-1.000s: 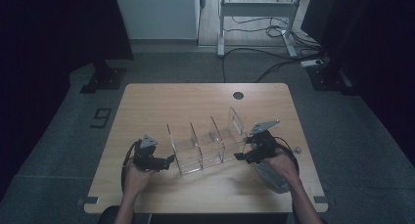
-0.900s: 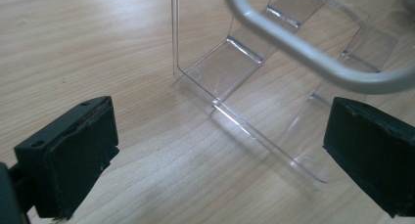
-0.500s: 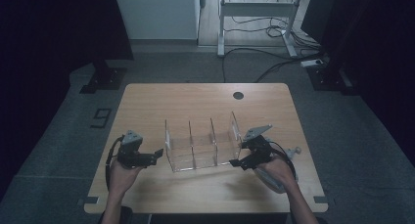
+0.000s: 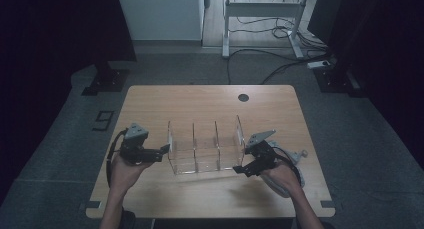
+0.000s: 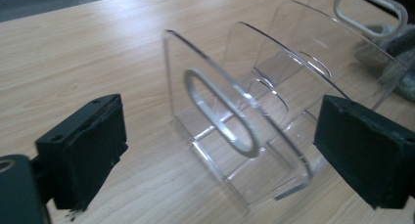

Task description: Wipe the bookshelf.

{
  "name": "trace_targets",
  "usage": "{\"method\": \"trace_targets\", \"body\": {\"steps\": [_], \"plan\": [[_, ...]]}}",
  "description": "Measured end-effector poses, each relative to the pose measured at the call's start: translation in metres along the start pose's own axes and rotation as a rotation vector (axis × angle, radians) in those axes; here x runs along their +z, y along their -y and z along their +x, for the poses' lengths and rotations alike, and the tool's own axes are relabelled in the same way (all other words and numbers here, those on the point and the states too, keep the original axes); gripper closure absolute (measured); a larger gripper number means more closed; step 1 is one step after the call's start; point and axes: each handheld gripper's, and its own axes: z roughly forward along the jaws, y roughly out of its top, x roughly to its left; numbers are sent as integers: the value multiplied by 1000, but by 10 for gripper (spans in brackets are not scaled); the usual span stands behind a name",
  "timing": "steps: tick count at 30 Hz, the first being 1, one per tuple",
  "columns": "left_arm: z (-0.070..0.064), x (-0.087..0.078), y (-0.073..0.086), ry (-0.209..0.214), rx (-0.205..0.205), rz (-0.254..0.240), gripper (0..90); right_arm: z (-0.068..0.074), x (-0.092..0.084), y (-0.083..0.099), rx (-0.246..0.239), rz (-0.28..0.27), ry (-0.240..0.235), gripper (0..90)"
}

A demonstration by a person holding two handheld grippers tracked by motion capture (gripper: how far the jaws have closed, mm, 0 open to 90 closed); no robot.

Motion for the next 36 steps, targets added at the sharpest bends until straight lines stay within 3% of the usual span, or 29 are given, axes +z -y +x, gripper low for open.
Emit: {"method": "trace_targets", "body": {"steps": [2, 6, 12, 17, 20, 26, 31, 34, 36], "plan": [[-5, 5, 2, 5, 11, 21, 93, 1, 0, -1, 3, -1, 1, 140], [-11, 19, 10, -37, 26, 71, 151, 4, -1, -1, 1, -6, -6, 139], [-16, 27, 18, -59, 30, 79, 370, 5, 1, -2, -19, 3, -10, 145], [-20, 28, 17, -38, 74, 80, 508, 1, -10, 0, -22, -16, 15, 147], [-20, 29, 16, -38, 78, 81, 584, -3, -22, 1, -16, -24, 55, 148], [-13, 29, 18, -9, 29, 70, 632, -14, -50, 10, 23, -41, 151, 151], [-7, 29, 18, -25, 18, 70, 667, -26, -67, 24, 68, -38, 227, 153], [-3, 29, 18, -40, 14, 70, 694, -32, -72, 35, 107, -29, 287, 160], [0, 28, 19, -44, 5, 64, 714, -36, -73, 43, 133, -27, 302, 164]]}}
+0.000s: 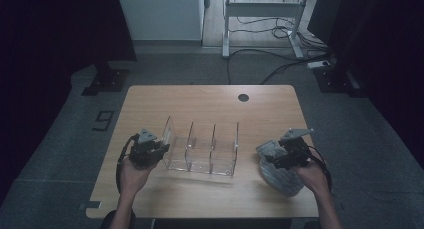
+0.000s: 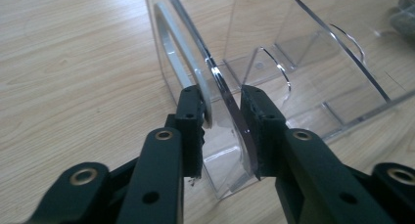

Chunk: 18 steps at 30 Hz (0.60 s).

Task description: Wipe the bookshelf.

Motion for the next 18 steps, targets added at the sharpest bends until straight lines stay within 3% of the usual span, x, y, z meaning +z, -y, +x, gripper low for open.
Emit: {"method": "trace_targets", "body": {"steps": [4, 8, 13, 18], "plan": [[6, 0, 2, 5, -16, -13, 737, -6, 6, 14, 35, 28, -3, 169], [9, -1, 3, 6, -14, -18, 752, -8, 17, 25, 30, 68, -9, 171], [11, -1, 4, -27, 0, -19, 784, -13, 32, 38, 73, 135, -25, 171], [13, -2, 4, -37, 4, -20, 801, -9, 50, 44, 27, 213, -28, 125]]}}
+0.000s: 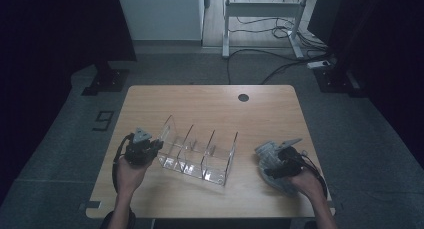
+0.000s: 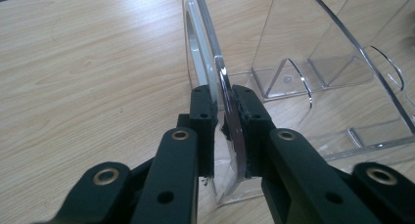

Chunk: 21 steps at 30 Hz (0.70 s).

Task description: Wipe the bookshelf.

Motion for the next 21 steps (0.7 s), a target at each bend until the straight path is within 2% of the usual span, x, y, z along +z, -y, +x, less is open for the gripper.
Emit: {"method": "trace_targets", "body": {"steps": [2, 6, 9, 12, 16, 19, 21], "plan": [[1, 0, 0, -3, -7, -7, 807, 3, 3, -1, -25, 18, 21, 122], [3, 0, 1, -9, -3, -10, 820, 5, 7, 1, -41, 48, 62, 139], [5, 0, 2, -5, -7, -15, 831, 9, 7, 2, -69, 56, 104, 212], [6, -1, 4, -7, -8, -21, 837, 10, 6, 2, -36, 50, 112, 307], [7, -1, 4, -9, -9, -27, 839, 7, 1, 4, 4, 43, 145, 517], [7, 0, 5, -11, -15, -32, 841, 1, -4, 6, 47, 20, 122, 601], [6, 0, 4, -15, -12, -31, 842, -2, -8, 7, 72, -5, 112, 619]]}}
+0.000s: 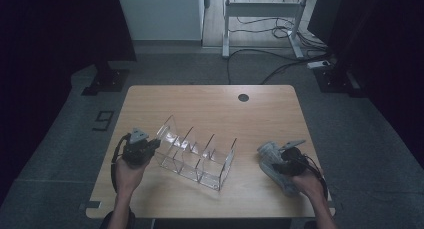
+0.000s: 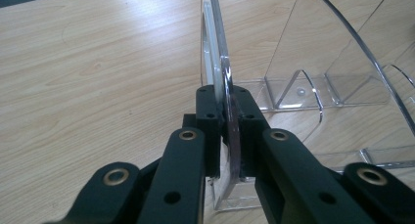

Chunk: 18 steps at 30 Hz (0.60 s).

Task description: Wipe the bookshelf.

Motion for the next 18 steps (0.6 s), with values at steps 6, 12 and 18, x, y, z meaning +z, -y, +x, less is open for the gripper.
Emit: {"method": "trace_targets", "body": {"steps": [6, 12, 18], "plan": [[0, 0, 0, 0, 5, -4, 845, 0, -17, -4, 39, -102, -37, 628], [1, 1, 0, 7, 0, -4, 843, 8, -34, -15, 45, -207, -87, 626], [1, 1, 0, 9, 1, -4, 842, 20, -40, -27, 8, -243, -106, 625]]}}
